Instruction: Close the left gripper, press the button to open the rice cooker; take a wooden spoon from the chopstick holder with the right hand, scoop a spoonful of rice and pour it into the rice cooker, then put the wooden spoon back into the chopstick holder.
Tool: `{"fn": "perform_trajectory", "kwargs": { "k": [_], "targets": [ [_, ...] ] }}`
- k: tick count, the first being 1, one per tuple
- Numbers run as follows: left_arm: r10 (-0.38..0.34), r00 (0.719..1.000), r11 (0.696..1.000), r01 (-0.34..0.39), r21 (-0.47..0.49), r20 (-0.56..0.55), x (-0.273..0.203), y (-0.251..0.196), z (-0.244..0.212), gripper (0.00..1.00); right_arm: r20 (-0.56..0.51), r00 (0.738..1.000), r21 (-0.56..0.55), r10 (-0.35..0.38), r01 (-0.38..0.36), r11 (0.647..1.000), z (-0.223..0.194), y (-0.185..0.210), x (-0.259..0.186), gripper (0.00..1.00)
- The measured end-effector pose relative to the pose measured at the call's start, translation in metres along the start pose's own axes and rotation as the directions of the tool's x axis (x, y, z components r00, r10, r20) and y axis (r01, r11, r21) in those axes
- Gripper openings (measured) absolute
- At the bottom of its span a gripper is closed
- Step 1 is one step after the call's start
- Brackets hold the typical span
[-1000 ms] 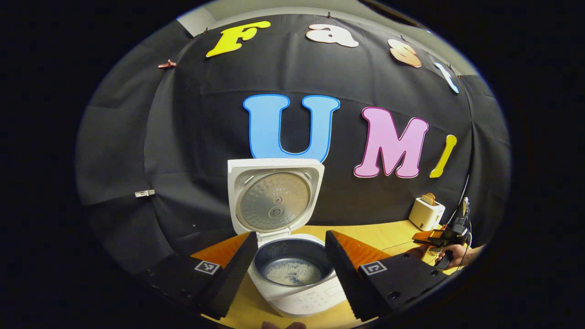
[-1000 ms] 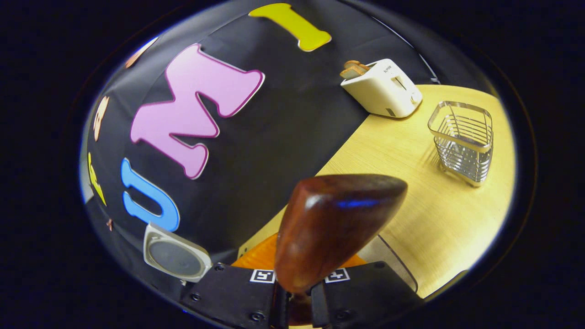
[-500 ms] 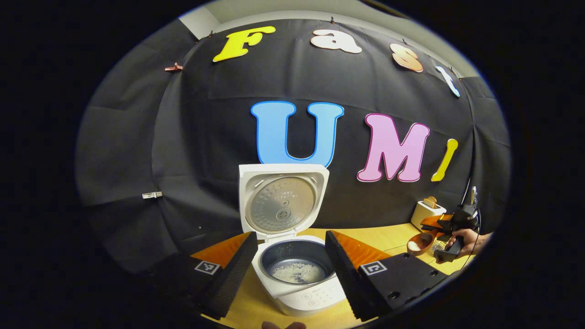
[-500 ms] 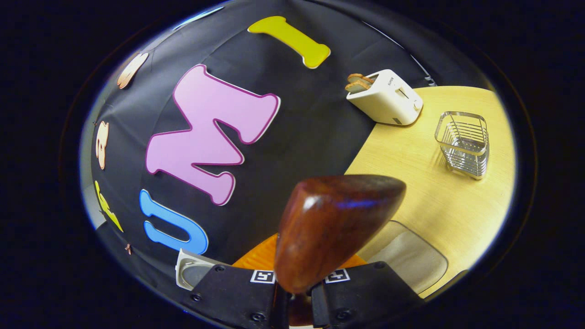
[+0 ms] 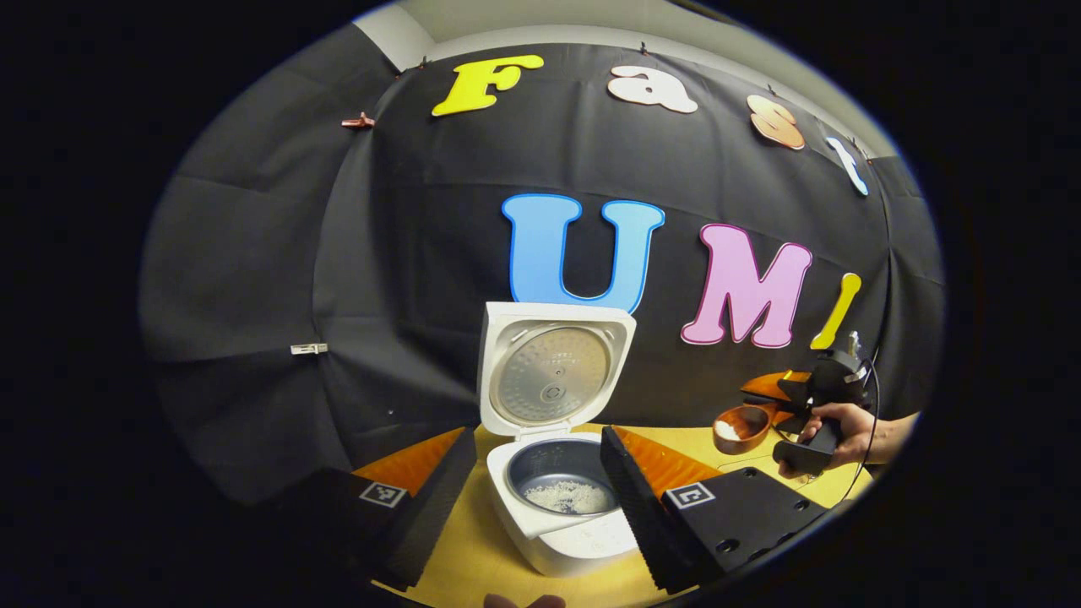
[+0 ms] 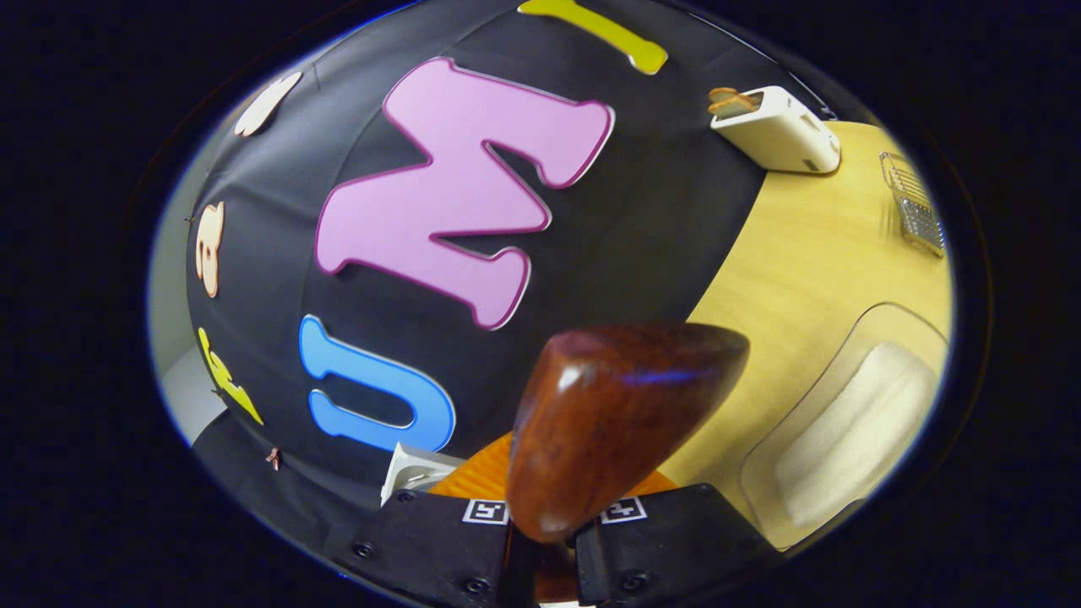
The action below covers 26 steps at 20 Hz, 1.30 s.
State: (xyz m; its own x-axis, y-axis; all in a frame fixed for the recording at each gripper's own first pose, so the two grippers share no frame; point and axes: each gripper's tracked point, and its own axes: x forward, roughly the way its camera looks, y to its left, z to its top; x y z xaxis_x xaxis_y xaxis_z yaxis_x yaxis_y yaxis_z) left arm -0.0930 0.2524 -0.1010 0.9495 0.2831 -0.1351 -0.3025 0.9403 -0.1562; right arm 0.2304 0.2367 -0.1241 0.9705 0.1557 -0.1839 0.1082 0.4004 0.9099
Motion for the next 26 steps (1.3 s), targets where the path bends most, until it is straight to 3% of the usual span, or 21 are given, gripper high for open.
{"fn": "perform_trajectory", "kwargs": {
  "k": [6,8,12,20,26],
  "targets": [
    [0.047,0.999,0.999,-0.047,-0.013,0.004,-0.016,0.022,0.0,0.95,-0.089,0.995,-0.04,0.049,-0.053,0.998,-0.071,0.043,0.034,0.11],
    [0.06,0.998,0.998,-0.06,-0.017,0.006,-0.018,0.027,0.0,0.92,-0.107,0.993,-0.093,0.049,-0.059,0.994,-0.089,0.048,0.041,0.11],
    [0.079,0.997,0.996,-0.079,-0.027,0.007,-0.021,0.033,-0.003,0.96,-0.127,0.991,-0.257,0.043,-0.074,0.963,-0.116,0.059,0.054,0.11],
    [0.107,0.994,0.992,-0.107,-0.062,0.0,-0.017,0.042,-0.018,0.95,-0.168,0.985,-0.493,0.043,-0.121,0.862,-0.16,0.083,0.074,0.1],
    [0.13,0.991,0.988,-0.131,-0.083,-0.014,-0.017,0.055,-0.028,0.95,-0.209,0.977,-0.685,0.03,-0.169,0.709,-0.188,0.08,0.078,0.1]
  ]
}}
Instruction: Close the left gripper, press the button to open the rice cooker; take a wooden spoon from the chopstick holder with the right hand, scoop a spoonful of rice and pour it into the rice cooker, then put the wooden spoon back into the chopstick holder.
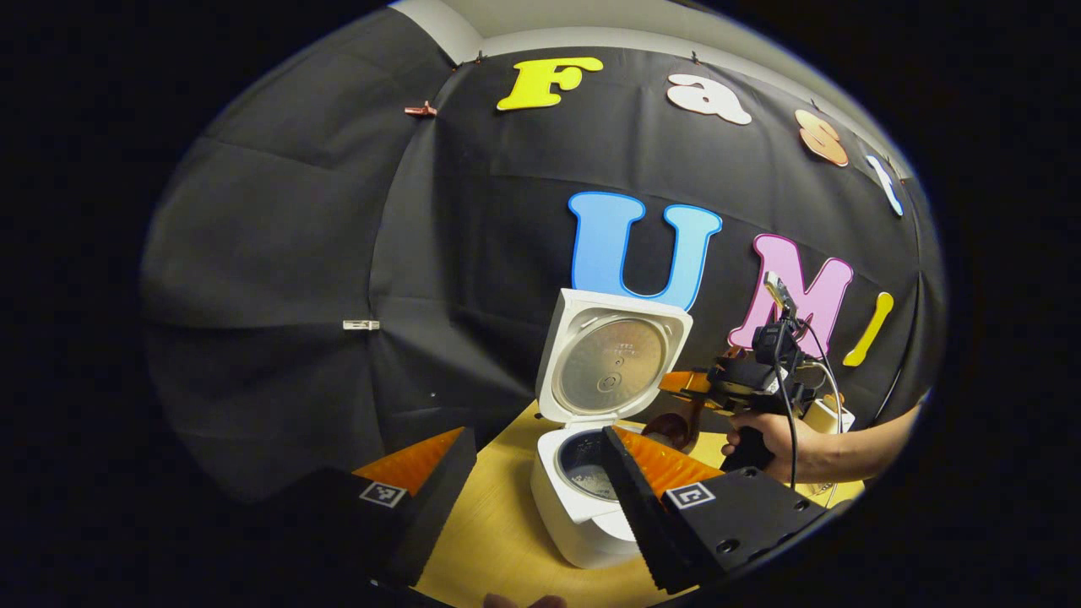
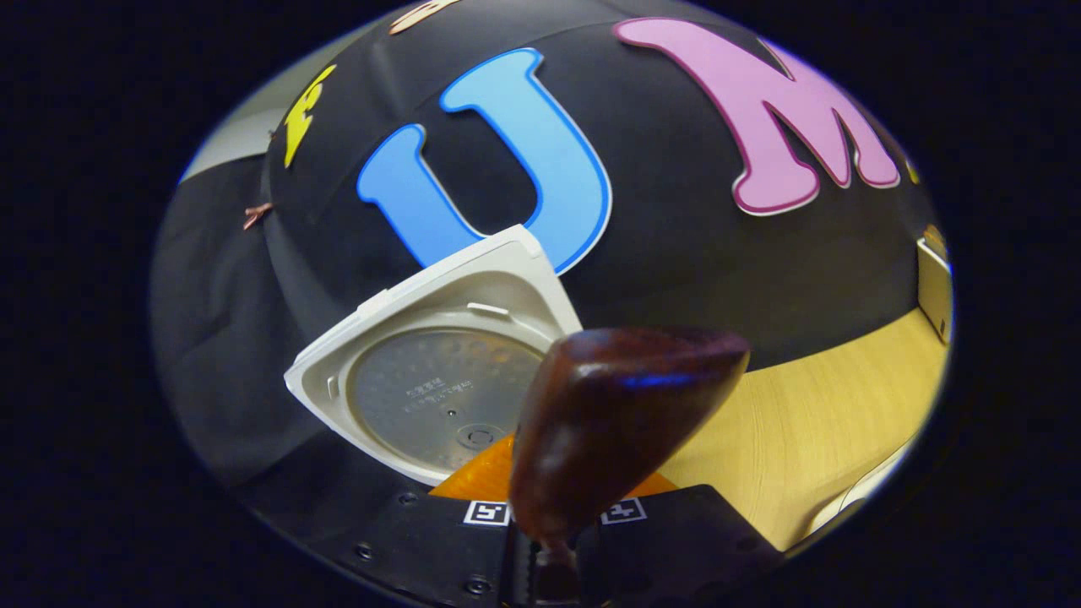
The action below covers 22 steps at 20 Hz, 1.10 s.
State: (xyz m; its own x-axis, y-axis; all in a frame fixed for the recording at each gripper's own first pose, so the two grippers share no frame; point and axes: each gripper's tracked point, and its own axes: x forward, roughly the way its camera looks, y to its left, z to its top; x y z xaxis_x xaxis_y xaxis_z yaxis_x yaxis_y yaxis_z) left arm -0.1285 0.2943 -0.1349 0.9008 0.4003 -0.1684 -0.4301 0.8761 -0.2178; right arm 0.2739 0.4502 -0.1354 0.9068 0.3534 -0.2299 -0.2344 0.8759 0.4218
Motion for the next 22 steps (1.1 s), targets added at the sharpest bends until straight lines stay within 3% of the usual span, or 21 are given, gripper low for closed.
{"fn": "perform_trajectory", "kwargs": {
  "k": [6,12,14,18,22],
  "targets": [
    [0.03,1.0,1.0,-0.03,0.001,-0.001,0.003,0.017,-0.003,0.95,-0.015,0.999,-0.233,0.036,-0.039,0.972,-0.008,0.014,0.005,0.11],
    [0.03,1.0,0.999,-0.03,0.029,0.003,0.007,0.018,-0.004,0.95,-0.036,0.995,-0.435,0.094,-0.1,0.895,-0.017,0.036,0.009,0.12],
    [0.023,1.0,0.999,-0.023,0.035,0.005,0.008,0.015,-0.005,0.95,-0.05,0.992,-0.517,0.115,-0.124,0.847,-0.025,0.044,0.009,0.12],
    [0.002,1.0,0.999,-0.002,0.032,0.004,0.011,0.007,-0.007,0.95,-0.068,0.984,-0.675,0.162,-0.165,0.72,-0.038,0.064,0.005,0.12],
    [-0.007,1.0,0.999,0.007,0.034,0.0,0.014,0.004,-0.009,0.96,-0.084,0.975,-0.798,0.206,-0.19,0.572,-0.052,0.082,-0.002,0.12]
  ]
}}
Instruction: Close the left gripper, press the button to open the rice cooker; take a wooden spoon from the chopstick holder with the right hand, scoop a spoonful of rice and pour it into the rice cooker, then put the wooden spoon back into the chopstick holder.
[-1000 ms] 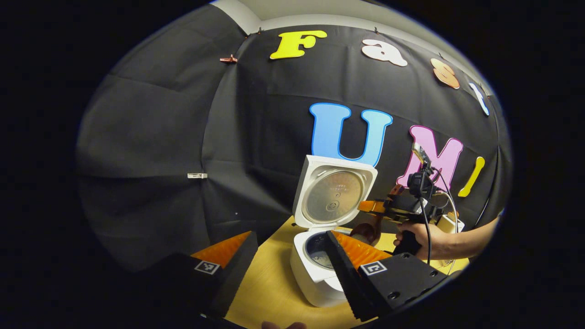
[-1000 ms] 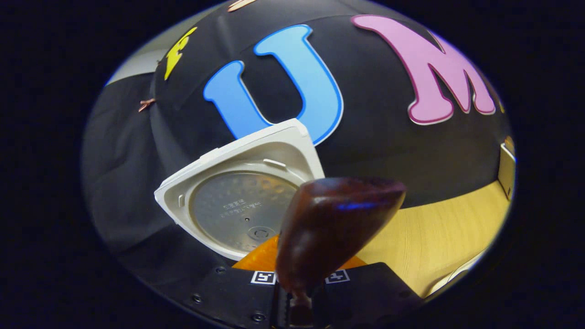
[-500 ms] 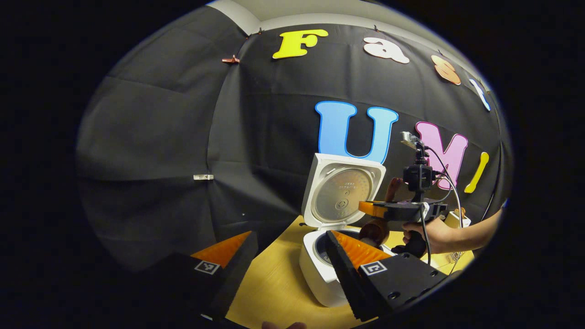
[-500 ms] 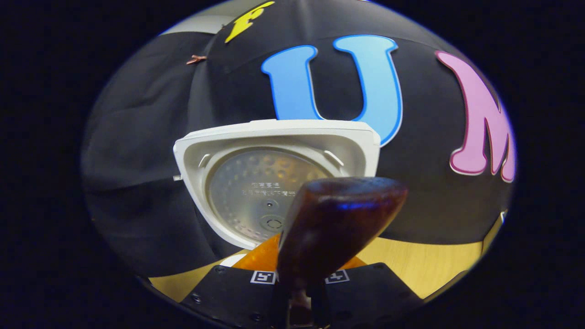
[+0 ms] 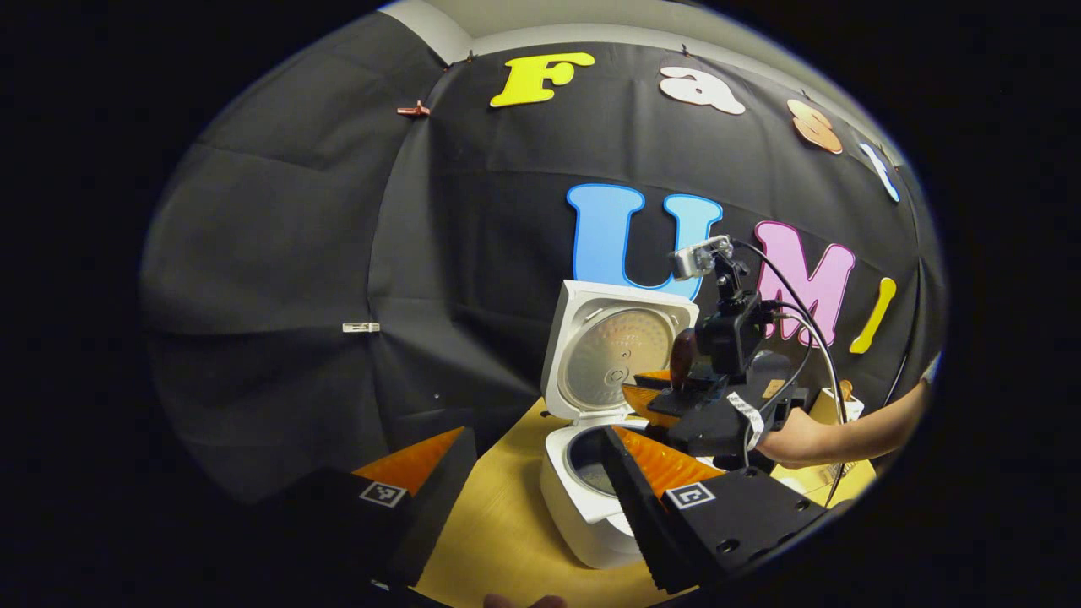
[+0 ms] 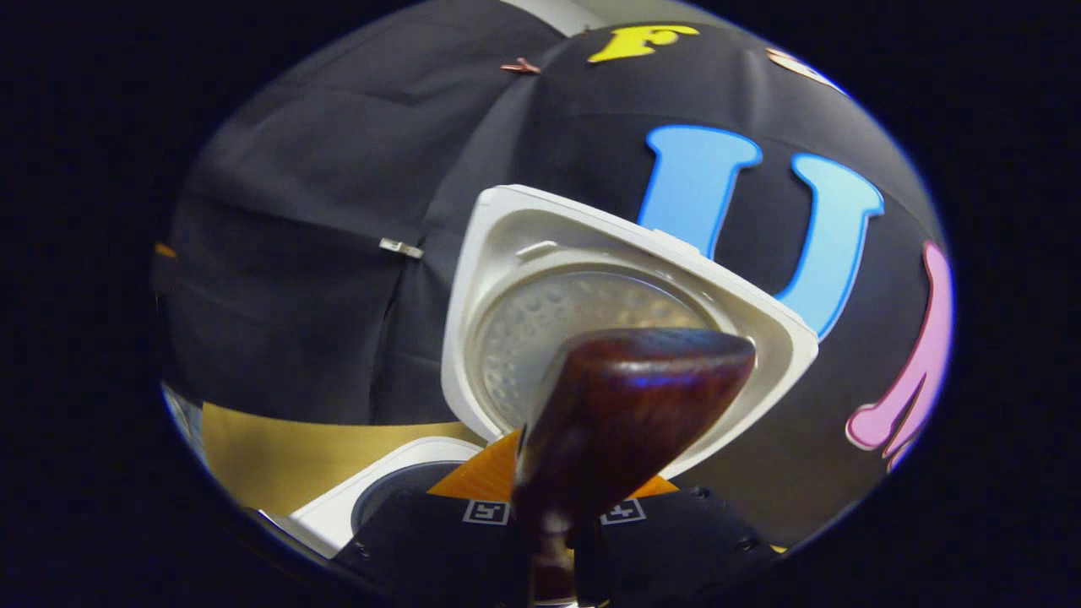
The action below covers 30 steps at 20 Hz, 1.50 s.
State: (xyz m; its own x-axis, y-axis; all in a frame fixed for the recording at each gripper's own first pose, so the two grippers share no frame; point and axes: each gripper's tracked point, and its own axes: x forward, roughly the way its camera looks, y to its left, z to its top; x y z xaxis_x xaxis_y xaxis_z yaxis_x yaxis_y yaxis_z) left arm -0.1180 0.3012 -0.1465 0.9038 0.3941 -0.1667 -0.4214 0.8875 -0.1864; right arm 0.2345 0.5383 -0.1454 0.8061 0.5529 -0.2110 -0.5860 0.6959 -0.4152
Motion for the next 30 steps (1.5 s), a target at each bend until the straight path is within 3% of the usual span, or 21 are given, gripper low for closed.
{"fn": "perform_trajectory", "kwargs": {
  "k": [4,7,9,11,13,16,20,22,26,27,30],
  "targets": [
    [0.003,1.0,1.0,-0.003,-0.004,-0.001,0.0,0.002,0.0,0.95,0.016,1.0,-0.217,0.013,-0.009,0.976,0.001,0.019,-0.002,0.12],
    [0.007,1.0,1.0,-0.007,-0.004,0.0,-0.001,0.001,0.0,0.95,-0.015,0.999,-0.231,0.033,-0.036,0.972,-0.005,0.027,-0.006,0.12],
    [0.008,1.0,1.0,-0.008,-0.003,0.003,-0.003,0.001,0.001,0.96,-0.021,0.999,-0.146,0.027,-0.029,0.989,-0.005,0.024,-0.003,0.12],
    [0.012,1.0,1.0,-0.012,-0.004,0.003,-0.005,0.002,0.001,0.96,-0.025,1.0,0.013,0.019,-0.019,1.0,-0.002,0.014,-0.002,0.13],
    [0.013,1.0,1.0,-0.013,-0.004,0.002,-0.008,0.002,0.002,0.95,-0.03,1.0,0.226,0.007,0.0,0.974,0.0,0.004,-0.004,0.13],
    [0.015,1.0,1.0,-0.015,0.002,0.007,-0.01,0.0,0.004,0.96,-0.044,0.999,0.498,-0.015,0.035,0.866,-0.006,-0.015,-0.008,0.13],
    [0.007,1.0,1.0,-0.007,0.009,0.011,-0.014,-0.007,0.007,0.95,-0.054,0.997,0.723,-0.047,0.071,0.688,-0.015,-0.042,-0.017,0.12],
    [0.003,1.0,1.0,-0.003,0.014,0.014,-0.016,-0.012,0.009,0.96,-0.056,0.996,0.821,-0.065,0.083,0.564,-0.024,-0.054,-0.024,0.12],
    [-0.007,1.0,1.0,0.006,0.03,0.025,-0.023,-0.022,0.017,0.95,-0.039,0.995,0.963,-0.093,0.063,0.263,-0.03,-0.082,-0.041,0.12],
    [-0.01,1.0,0.999,0.009,0.034,0.026,-0.024,-0.026,0.018,0.92,-0.034,0.994,0.976,-0.103,0.055,0.21,-0.03,-0.088,-0.046,0.12],
    [-0.018,0.999,0.999,0.017,0.038,0.029,-0.028,-0.038,0.022,0.95,-0.019,0.991,0.996,-0.13,0.03,0.084,-0.03,-0.104,-0.062,0.12]
  ]
}}
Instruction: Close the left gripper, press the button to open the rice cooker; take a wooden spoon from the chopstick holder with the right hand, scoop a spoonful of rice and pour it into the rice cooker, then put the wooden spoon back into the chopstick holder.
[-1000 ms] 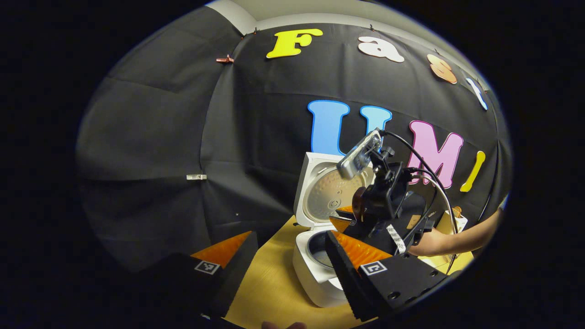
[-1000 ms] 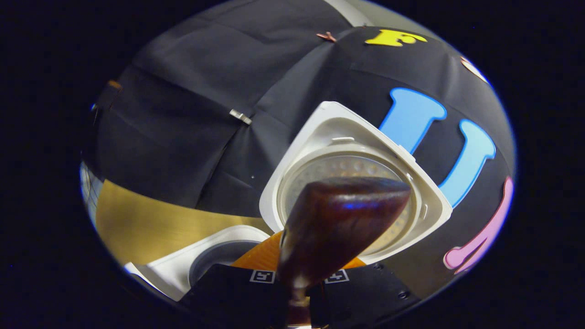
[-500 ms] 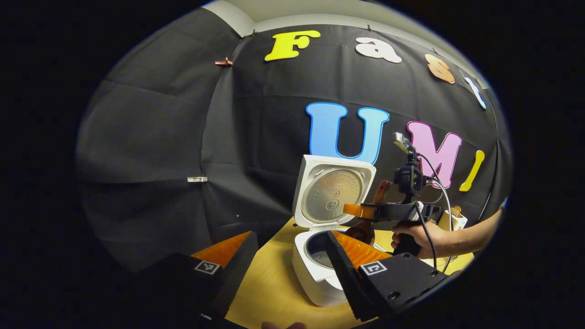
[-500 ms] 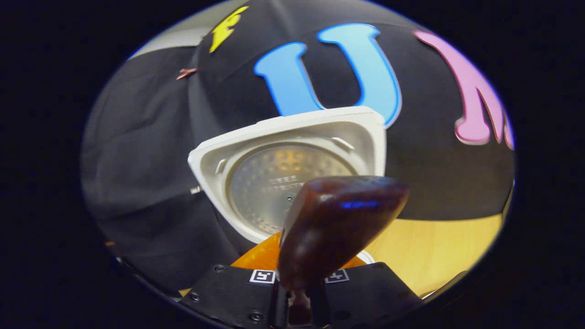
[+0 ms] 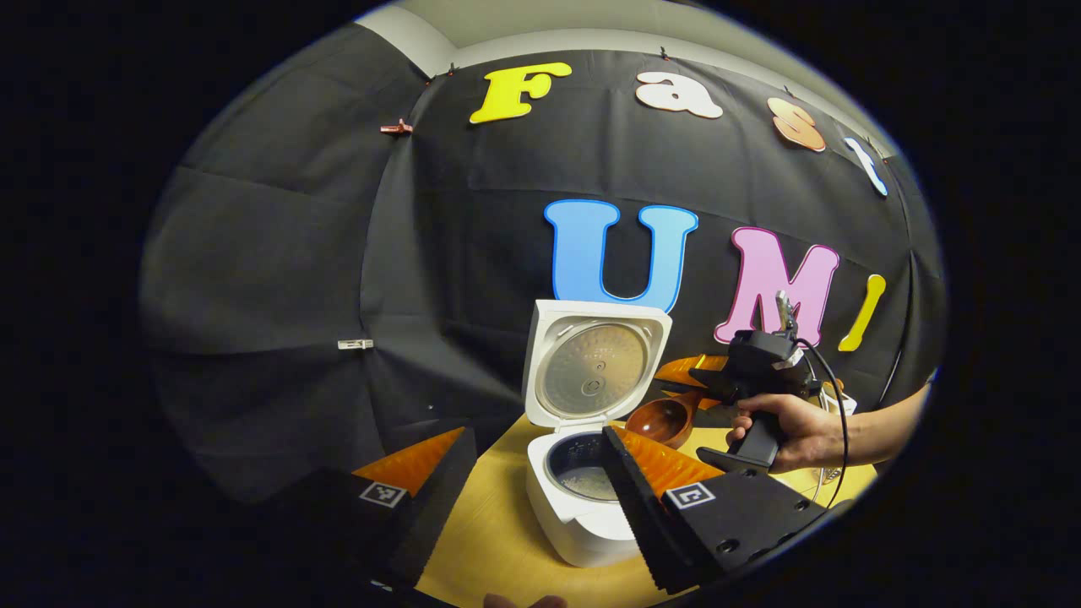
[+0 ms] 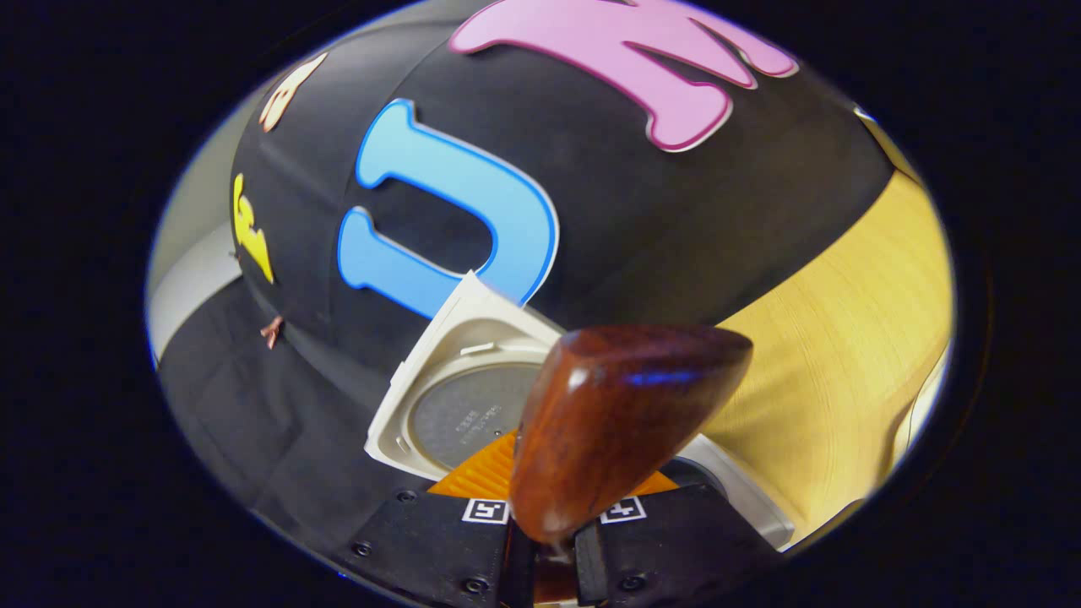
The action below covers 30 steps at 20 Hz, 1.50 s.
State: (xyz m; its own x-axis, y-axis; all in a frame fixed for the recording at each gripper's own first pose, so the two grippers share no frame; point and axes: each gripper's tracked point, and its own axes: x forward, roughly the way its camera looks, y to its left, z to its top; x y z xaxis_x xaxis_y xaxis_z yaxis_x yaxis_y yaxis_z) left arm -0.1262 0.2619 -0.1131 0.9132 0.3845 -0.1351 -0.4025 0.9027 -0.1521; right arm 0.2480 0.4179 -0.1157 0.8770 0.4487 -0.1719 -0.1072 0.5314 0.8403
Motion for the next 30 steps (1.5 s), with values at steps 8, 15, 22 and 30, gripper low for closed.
{"fn": "perform_trajectory", "kwargs": {
  "k": [8,15,22,30],
  "targets": [
    [-0.021,0.999,0.999,0.02,0.031,0.035,-0.009,-0.046,0.023,0.95,0.11,0.993,0.166,0.043,-0.061,0.984,0.092,-0.01,-0.071,0.12],
    [-0.039,0.997,0.998,0.036,0.055,0.065,-0.009,-0.095,0.04,0.95,0.245,0.969,0.165,0.006,-0.048,0.985,0.201,-0.069,-0.163,0.11],
    [-0.049,0.996,0.998,0.045,0.054,0.07,-0.014,-0.142,0.052,0.95,0.383,0.922,0.096,-0.064,0.03,0.995,0.305,-0.147,-0.269,0.11],
    [-0.031,0.997,0.997,0.025,0.078,0.075,-0.022,-0.179,0.054,0.95,0.474,0.858,0.063,-0.198,0.191,0.98,0.375,-0.267,-0.348,0.1]
  ]
}}
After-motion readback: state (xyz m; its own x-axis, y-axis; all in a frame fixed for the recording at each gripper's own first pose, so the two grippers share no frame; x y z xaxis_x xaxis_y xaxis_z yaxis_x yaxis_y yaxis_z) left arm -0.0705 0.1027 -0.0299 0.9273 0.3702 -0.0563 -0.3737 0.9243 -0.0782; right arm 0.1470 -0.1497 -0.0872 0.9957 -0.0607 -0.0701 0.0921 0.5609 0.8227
